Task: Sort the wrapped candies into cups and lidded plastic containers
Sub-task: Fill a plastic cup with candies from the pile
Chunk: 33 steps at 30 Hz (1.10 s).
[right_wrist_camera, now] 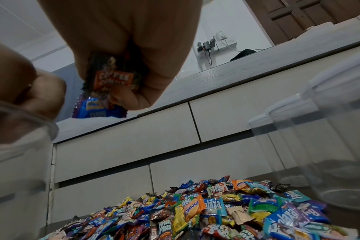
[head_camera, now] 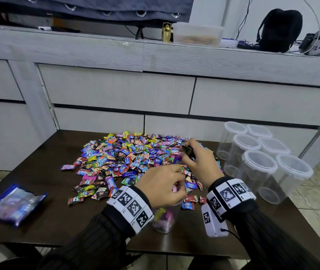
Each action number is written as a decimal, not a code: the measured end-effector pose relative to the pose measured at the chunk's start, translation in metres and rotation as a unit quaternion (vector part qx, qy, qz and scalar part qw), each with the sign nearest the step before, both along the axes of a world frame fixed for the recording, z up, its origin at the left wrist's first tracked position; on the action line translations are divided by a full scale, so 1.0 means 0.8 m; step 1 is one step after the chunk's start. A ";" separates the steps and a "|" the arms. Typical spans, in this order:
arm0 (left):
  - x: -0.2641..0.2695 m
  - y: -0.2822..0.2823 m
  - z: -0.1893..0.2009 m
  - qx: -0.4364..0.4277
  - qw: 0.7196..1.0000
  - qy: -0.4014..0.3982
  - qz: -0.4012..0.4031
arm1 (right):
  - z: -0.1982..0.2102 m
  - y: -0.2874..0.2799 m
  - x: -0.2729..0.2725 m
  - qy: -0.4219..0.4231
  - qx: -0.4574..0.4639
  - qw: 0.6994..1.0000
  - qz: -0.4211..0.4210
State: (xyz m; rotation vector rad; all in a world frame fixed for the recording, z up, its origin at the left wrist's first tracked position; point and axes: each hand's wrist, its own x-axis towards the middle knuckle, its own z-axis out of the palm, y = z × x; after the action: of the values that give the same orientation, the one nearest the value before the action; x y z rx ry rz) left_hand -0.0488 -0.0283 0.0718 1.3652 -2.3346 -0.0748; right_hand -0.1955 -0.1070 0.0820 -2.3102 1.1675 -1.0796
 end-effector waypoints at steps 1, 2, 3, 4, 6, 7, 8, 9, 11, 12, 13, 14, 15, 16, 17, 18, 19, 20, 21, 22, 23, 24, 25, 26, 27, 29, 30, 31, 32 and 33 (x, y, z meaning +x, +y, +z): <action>-0.001 -0.001 -0.001 0.011 1.000 0.020 -0.008 | 0.000 0.000 0.000 0.002 0.000 1.000 0.001; -0.002 -0.002 -0.002 0.020 0.999 0.036 -0.018 | -0.001 0.000 0.000 0.004 0.000 1.000 0.001; -0.003 -0.003 -0.003 0.026 0.998 0.048 -0.026 | -0.002 0.000 0.000 0.004 0.000 1.000 0.000; -0.004 -0.004 -0.004 0.031 0.997 0.059 -0.030 | -0.002 0.001 -0.001 0.004 -0.001 1.000 0.000; -0.004 -0.005 -0.005 0.042 0.995 0.081 -0.034 | -0.002 0.002 -0.001 0.004 0.000 1.000 0.002; -0.004 -0.005 -0.006 0.043 0.994 0.088 -0.037 | -0.002 0.002 -0.001 0.003 0.001 1.000 0.002; -0.003 -0.005 -0.007 0.039 0.994 0.095 -0.043 | -0.002 0.002 -0.002 0.001 0.003 1.000 0.000; -0.003 -0.004 -0.008 0.029 0.993 0.102 -0.049 | -0.002 0.002 -0.003 -0.002 0.005 1.000 -0.002; -0.001 -0.001 -0.009 -0.004 0.990 0.129 -0.060 | -0.001 0.002 -0.006 0.002 0.006 1.000 -0.010; 0.000 0.000 -0.010 -0.019 0.986 0.150 -0.064 | 0.001 0.002 -0.007 0.005 0.007 1.000 -0.013; 0.001 0.000 -0.011 -0.033 0.982 0.173 -0.066 | 0.002 0.002 -0.008 0.003 0.009 1.000 -0.015; 0.003 0.000 -0.013 -0.047 0.977 0.196 -0.064 | 0.005 0.003 -0.009 -0.004 0.011 1.000 -0.015; 0.006 0.000 -0.017 -0.057 0.972 0.220 -0.060 | 0.008 0.004 -0.009 -0.015 0.011 1.000 -0.013; 0.011 0.000 -0.022 -0.055 0.966 0.246 -0.054 | 0.012 0.005 -0.009 -0.026 0.008 1.000 -0.011; 0.017 0.000 -0.027 -0.039 0.959 0.276 -0.048 | 0.015 0.007 -0.008 -0.038 0.004 0.999 -0.009; 0.023 0.000 -0.033 -0.012 0.951 0.305 -0.044 | 0.019 0.009 -0.007 -0.049 -0.003 0.999 -0.009; 0.028 0.001 -0.038 0.023 0.943 0.330 -0.041 | 0.021 0.010 -0.004 -0.060 -0.012 0.998 -0.009; 0.033 0.001 -0.043 0.060 0.935 0.347 -0.037 | 0.021 0.013 -0.001 -0.071 -0.022 0.997 -0.008; 0.038 0.001 -0.047 0.093 0.928 0.358 -0.031 | 0.021 0.016 0.004 -0.080 -0.029 0.996 -0.005; 0.042 0.001 -0.051 0.117 0.922 0.367 -0.025 | 0.019 0.019 0.009 -0.088 -0.030 0.996 0.001; 0.045 0.001 -0.054 0.132 0.918 0.372 -0.020 | 0.015 0.023 0.015 -0.094 -0.026 0.995 0.009; 0.046 0.001 -0.056 0.142 0.917 0.372 -0.016 | 0.010 0.027 0.019 -0.096 -0.021 0.995 0.020; 0.047 0.001 -0.057 0.146 0.918 0.369 -0.014 | 0.004 0.032 0.023 -0.095 -0.015 0.995 0.032; 0.048 0.000 -0.059 0.147 0.919 0.365 -0.016 | -0.003 0.037 0.026 -0.091 -0.007 0.995 0.046; 0.049 0.000 -0.060 0.149 0.919 0.364 -0.020 | -0.010 0.042 0.028 -0.087 0.005 0.994 0.064; 0.049 -0.001 -0.062 0.153 0.918 0.364 -0.025 | -0.020 0.051 0.030 -0.067 0.031 0.992 0.104; 0.050 -0.001 -0.063 0.154 0.919 0.362 -0.027 | -0.024 0.054 0.030 -0.049 0.035 0.991 0.118; 0.050 -0.002 -0.063 0.155 0.921 0.358 -0.026 | -0.026 0.056 0.029 -0.033 0.033 0.991 0.126; 0.051 -0.002 -0.064 0.157 0.922 0.354 -0.023 | -0.025 0.057 0.029 -0.022 0.027 0.991 0.129; 0.051 -0.003 -0.064 0.159 0.922 0.353 -0.022 | -0.024 0.057 0.029 -0.012 0.020 0.991 0.132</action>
State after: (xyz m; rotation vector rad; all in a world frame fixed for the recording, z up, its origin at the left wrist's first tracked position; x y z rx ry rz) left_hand -0.0082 -0.0304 0.0207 1.1562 -1.7727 -0.8472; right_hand -0.1726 -0.0615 0.0629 -2.3318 0.8366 -0.9755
